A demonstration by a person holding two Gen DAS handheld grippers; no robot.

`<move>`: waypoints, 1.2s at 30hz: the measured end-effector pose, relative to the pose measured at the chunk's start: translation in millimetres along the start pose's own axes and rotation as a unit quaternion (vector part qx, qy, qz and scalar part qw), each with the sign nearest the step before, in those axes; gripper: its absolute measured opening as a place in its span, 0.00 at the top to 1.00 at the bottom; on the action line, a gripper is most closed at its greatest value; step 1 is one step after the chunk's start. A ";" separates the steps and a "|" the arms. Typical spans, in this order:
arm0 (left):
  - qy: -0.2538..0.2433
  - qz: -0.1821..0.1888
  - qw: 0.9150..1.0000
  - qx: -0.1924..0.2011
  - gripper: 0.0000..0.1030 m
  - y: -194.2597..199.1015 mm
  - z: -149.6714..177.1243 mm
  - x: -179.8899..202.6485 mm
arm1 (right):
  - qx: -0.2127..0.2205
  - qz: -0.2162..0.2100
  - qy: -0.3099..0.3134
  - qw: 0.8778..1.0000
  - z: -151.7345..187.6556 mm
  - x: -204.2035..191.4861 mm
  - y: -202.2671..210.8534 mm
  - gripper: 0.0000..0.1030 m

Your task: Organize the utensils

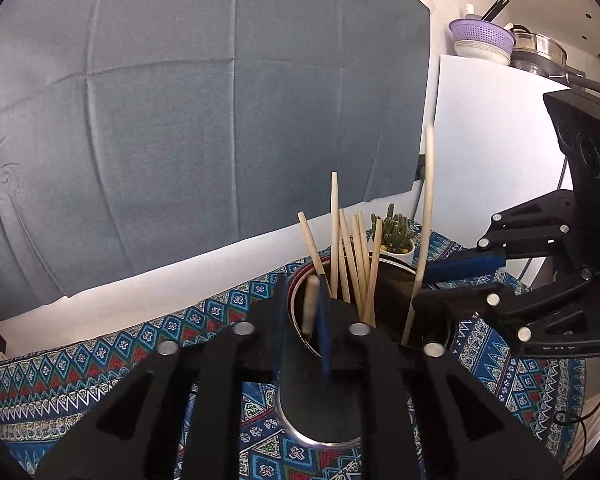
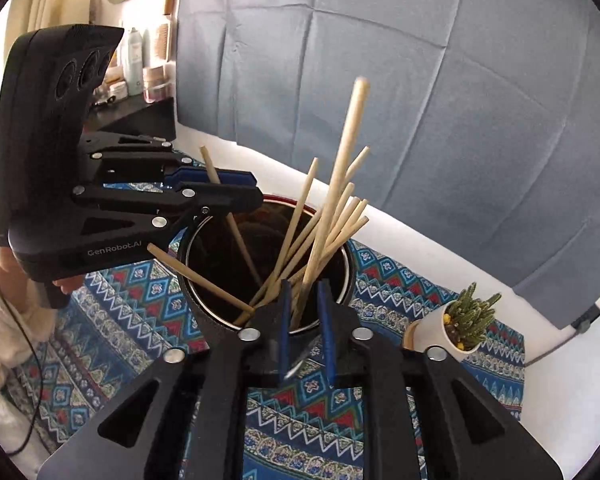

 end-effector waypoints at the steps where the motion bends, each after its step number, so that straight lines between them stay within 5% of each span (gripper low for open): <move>1: -0.002 -0.005 1.000 0.004 0.54 3.1 -1.8 0.6 | 0.005 0.006 0.003 1.000 2.1 0.7 3.8 0.61; 11: -0.011 -0.055 0.998 0.042 0.05 45.2 -11.7 4.3 | 0.058 0.052 -0.001 0.997 31.3 16.6 57.1 0.18; 22: -0.038 -0.141 0.989 0.032 0.06 95.9 6.3 41.0 | 0.081 0.035 -0.093 0.992 81.1 27.7 105.5 0.12; 29: -0.026 -0.152 0.988 0.018 0.06 117.8 51.1 70.7 | 0.077 0.006 -0.163 0.984 126.6 14.4 120.6 0.09; 36: -0.002 -0.166 0.986 -0.003 0.06 127.0 105.0 96.1 | 0.089 0.007 -0.159 0.983 166.8 -26.5 127.1 0.08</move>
Point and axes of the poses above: each gripper's, at about its wrist camera, not at the fingertips, and y roughly against the way its jaws point, x to its right, z to its underside, the point moved 4 cm from there along -y, roughly the way its jaws point, and after that the axes turned 9 degrees about z, right-handed, at the moved point
